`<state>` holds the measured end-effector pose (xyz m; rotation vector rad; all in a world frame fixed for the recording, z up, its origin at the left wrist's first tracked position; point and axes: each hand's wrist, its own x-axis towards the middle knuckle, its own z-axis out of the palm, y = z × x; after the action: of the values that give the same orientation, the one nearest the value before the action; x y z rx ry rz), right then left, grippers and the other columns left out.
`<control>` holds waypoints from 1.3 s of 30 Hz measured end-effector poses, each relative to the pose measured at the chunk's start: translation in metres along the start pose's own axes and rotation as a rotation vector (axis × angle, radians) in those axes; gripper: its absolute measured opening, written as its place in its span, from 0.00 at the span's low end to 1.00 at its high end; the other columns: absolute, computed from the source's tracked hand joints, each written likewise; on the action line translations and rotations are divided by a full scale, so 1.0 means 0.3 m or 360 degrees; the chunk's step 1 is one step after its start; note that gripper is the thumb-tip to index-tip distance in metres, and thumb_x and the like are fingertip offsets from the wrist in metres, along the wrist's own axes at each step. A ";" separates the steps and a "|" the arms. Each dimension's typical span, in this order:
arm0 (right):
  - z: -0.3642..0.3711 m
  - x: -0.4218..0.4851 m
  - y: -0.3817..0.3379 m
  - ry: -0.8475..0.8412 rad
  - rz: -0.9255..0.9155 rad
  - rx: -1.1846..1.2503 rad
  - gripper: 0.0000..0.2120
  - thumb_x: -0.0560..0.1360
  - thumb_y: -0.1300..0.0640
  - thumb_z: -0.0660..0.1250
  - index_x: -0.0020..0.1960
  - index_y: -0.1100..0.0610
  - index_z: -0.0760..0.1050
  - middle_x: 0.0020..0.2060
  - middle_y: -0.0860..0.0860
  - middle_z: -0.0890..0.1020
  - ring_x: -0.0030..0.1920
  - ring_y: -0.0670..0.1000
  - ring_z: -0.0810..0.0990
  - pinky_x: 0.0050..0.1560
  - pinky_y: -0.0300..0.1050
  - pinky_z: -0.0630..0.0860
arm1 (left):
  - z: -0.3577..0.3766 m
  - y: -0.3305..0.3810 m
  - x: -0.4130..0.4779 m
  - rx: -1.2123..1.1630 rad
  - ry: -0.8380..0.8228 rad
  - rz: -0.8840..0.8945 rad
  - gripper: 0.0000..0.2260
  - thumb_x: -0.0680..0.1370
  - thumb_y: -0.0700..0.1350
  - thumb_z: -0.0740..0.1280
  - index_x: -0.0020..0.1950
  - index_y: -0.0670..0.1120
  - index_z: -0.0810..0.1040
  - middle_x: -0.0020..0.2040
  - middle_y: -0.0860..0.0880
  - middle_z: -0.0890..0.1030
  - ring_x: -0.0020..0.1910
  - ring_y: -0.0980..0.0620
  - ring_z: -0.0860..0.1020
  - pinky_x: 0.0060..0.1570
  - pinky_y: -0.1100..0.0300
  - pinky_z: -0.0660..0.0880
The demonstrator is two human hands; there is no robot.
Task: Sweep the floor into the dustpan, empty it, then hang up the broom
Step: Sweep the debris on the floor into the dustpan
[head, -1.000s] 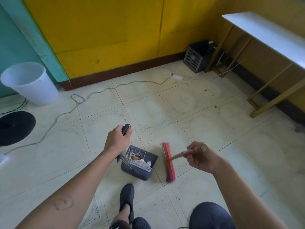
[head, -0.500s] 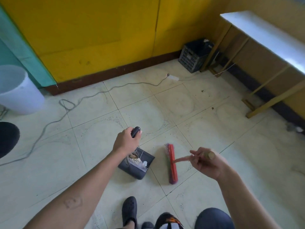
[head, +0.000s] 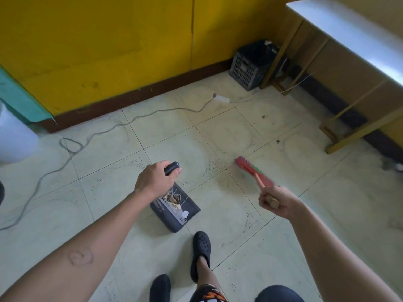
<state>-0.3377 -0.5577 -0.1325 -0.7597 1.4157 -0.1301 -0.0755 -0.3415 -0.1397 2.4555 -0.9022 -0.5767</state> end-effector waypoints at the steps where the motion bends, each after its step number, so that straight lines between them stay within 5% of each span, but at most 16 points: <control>1: -0.024 0.041 -0.041 0.0013 -0.0007 -0.0029 0.15 0.73 0.76 0.56 0.57 0.65 0.64 0.46 0.63 0.67 0.32 0.51 0.69 0.23 0.38 0.75 | 0.008 0.026 0.027 0.0024 0.0016 -0.0012 0.17 0.77 0.58 0.64 0.38 0.46 0.73 0.31 0.49 0.77 0.33 0.46 0.76 0.31 0.58 0.69; 6: -0.126 0.261 -0.208 0.0049 0.0069 -0.0150 0.08 0.75 0.76 0.56 0.49 0.65 0.66 0.38 0.59 0.69 0.30 0.51 0.70 0.23 0.39 0.75 | 0.072 0.176 0.194 0.0175 -0.0061 0.0016 0.17 0.78 0.60 0.62 0.42 0.47 0.73 0.35 0.47 0.78 0.36 0.45 0.76 0.33 0.57 0.70; 11: -0.176 0.410 -0.265 0.0048 0.0272 -0.0850 0.07 0.75 0.72 0.52 0.48 0.63 0.65 0.25 0.54 0.68 0.20 0.49 0.66 0.21 0.39 0.66 | 0.147 0.287 0.323 0.0298 -0.0211 0.0032 0.17 0.78 0.62 0.61 0.39 0.49 0.69 0.34 0.48 0.76 0.36 0.47 0.75 0.32 0.58 0.67; 17: -0.110 0.472 -0.218 0.0051 0.0416 -0.1229 0.05 0.78 0.68 0.53 0.53 0.64 0.62 0.36 0.57 0.72 0.27 0.49 0.71 0.21 0.41 0.71 | 0.177 0.356 0.410 0.0391 -0.0287 0.0005 0.21 0.78 0.65 0.58 0.37 0.48 0.68 0.33 0.49 0.75 0.34 0.49 0.75 0.30 0.60 0.66; 21: -0.055 0.442 -0.165 -0.0056 0.0425 -0.1801 0.13 0.77 0.65 0.51 0.59 0.71 0.64 0.33 0.57 0.77 0.30 0.52 0.76 0.29 0.42 0.73 | 0.186 0.372 0.435 0.0468 -0.0259 -0.0016 0.23 0.77 0.66 0.57 0.38 0.47 0.69 0.33 0.49 0.76 0.33 0.50 0.75 0.30 0.60 0.66; 26: -0.015 0.193 -0.164 -0.0473 0.0399 -0.2324 0.07 0.73 0.65 0.52 0.44 0.64 0.69 0.32 0.56 0.76 0.28 0.53 0.75 0.26 0.41 0.69 | 0.191 0.389 0.444 0.0502 -0.0236 -0.0015 0.23 0.77 0.66 0.57 0.36 0.47 0.67 0.32 0.49 0.75 0.32 0.50 0.75 0.30 0.60 0.67; 29: -0.001 0.051 -0.157 -0.0652 0.0412 -0.2192 0.05 0.70 0.64 0.57 0.41 0.61 0.71 0.30 0.54 0.76 0.25 0.50 0.75 0.25 0.41 0.69 | 0.183 0.392 0.448 0.0484 -0.0251 -0.0010 0.23 0.78 0.66 0.57 0.37 0.48 0.68 0.32 0.50 0.74 0.34 0.47 0.75 0.31 0.59 0.67; 31: -0.006 0.000 -0.193 -0.0680 0.0414 -0.1761 0.04 0.70 0.67 0.60 0.38 0.62 0.70 0.28 0.54 0.74 0.20 0.48 0.72 0.22 0.37 0.67 | 0.179 0.385 0.448 0.0475 -0.0239 -0.0001 0.23 0.78 0.66 0.57 0.37 0.48 0.67 0.32 0.50 0.73 0.35 0.47 0.75 0.32 0.58 0.67; 39: -0.189 -0.074 -0.367 -0.0457 0.0605 -0.0678 0.07 0.76 0.66 0.58 0.41 0.63 0.73 0.26 0.53 0.68 0.18 0.46 0.63 0.15 0.33 0.58 | 0.152 0.344 0.437 0.0396 -0.0226 0.0025 0.24 0.77 0.66 0.57 0.39 0.45 0.72 0.32 0.48 0.74 0.33 0.48 0.74 0.32 0.59 0.68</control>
<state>-0.3553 -0.6527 -0.0520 -0.8007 1.2978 0.5703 -0.0586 -0.5134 -0.1494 2.6511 -1.1073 -0.6761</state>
